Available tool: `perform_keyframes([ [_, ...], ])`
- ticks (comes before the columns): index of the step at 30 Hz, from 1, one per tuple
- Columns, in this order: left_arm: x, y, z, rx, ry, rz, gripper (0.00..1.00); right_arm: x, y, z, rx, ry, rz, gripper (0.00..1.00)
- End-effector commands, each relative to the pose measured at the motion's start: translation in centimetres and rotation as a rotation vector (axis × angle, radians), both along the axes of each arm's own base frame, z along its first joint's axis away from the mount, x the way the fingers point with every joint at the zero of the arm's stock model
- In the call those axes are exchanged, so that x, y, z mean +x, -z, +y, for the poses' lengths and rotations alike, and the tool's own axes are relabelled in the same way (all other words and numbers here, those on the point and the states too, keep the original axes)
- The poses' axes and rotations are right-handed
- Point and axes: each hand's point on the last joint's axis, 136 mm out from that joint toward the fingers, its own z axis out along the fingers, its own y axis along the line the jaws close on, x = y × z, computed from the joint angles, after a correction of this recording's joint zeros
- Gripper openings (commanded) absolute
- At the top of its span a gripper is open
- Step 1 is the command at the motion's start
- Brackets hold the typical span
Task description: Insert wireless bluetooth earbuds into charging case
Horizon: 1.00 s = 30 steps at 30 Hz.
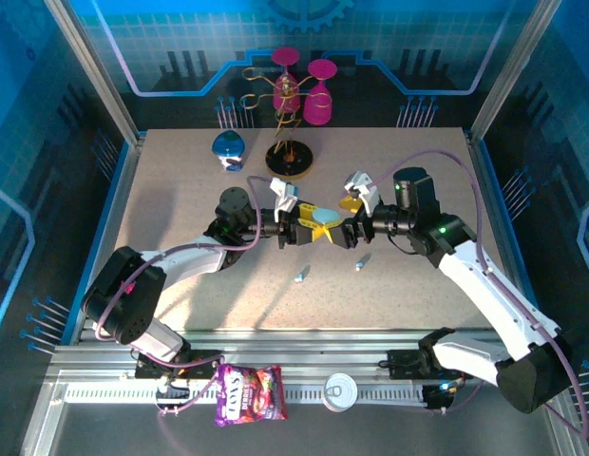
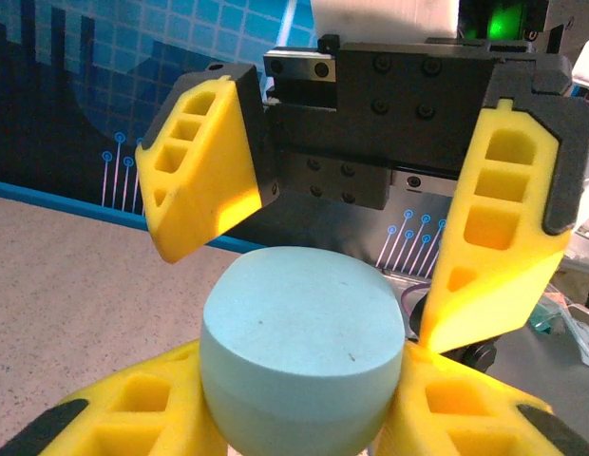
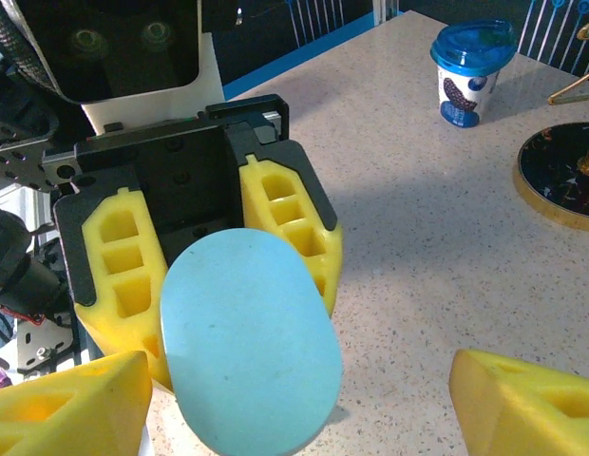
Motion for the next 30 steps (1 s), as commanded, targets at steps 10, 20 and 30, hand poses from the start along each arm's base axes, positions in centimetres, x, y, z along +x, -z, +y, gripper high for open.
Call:
perform_keyframes([
  [10,-2.6,-1.3,0.3,-0.023,0.096,-0.057,0.21,3.7,-1.7,-2.3,0.012,0.186,-0.031,0.76],
  [20,-2.9,-1.9,0.3,-0.037,0.114,-0.062,0.21,4.1,-1.3,-2.4,0.013,0.18,-0.031,0.7],
  [30,-2.6,-1.7,0.2,-0.038,0.105,-0.054,0.2,1.5,-2.0,-0.9,0.06,0.017,-0.042,0.56],
])
